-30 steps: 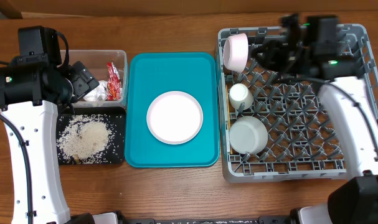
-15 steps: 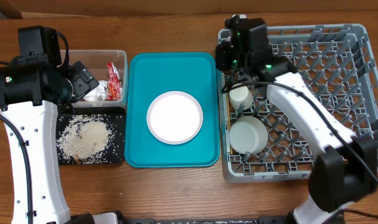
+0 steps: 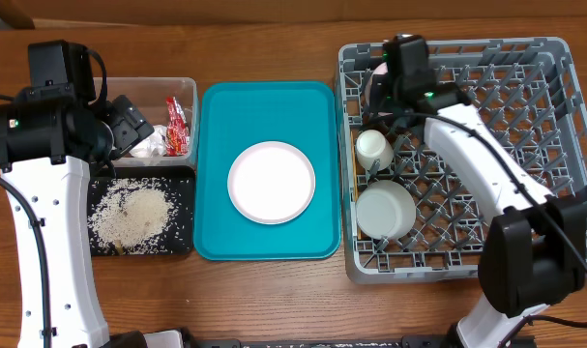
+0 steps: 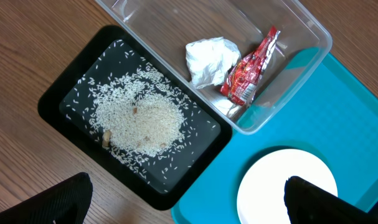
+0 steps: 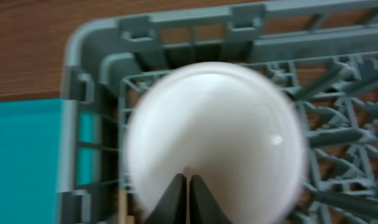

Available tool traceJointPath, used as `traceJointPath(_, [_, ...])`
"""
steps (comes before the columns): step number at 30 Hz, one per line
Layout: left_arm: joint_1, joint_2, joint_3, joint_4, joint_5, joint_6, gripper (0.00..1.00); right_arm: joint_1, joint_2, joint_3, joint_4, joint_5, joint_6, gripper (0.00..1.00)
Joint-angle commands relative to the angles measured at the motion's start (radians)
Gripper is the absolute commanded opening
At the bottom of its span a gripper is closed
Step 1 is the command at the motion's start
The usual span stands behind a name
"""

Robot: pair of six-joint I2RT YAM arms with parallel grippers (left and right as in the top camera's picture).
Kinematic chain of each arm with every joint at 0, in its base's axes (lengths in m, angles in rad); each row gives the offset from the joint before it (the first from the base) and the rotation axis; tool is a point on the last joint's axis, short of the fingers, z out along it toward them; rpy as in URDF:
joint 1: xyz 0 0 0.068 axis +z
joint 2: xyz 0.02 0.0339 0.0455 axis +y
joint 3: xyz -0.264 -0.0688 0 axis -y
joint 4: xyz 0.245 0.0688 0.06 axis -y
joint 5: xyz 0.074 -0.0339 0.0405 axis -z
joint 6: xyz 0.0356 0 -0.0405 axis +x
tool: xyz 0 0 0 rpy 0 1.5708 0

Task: Sort waste into correct bins and load items into the dishwasher
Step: 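Move the right gripper back over the teal tray to the pink plate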

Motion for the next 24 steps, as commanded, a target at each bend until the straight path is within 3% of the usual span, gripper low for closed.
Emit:
traceJointPath(1, [-0.002,0.002,0.002,0.001,-0.003,0.012,1.00,-0.017,-0.065,0.002,-0.002,-0.013,-0.003,0.11])
traceJointPath(9, [-0.002,0.002,0.002,0.001,-0.003,0.012,1.00,-0.018,-0.206,0.002,0.024,-0.042,-0.026,0.15])
traceJointPath(19, [0.000,0.002,0.002,0.001,-0.003,0.012,1.00,-0.018,-0.214,0.002,-0.021,-0.132,-0.025,0.16])
traceJointPath(24, [0.000,0.002,0.002,0.001,-0.003,0.012,1.00,-0.006,-0.214,0.002,-0.119,-0.372,0.041,0.22])
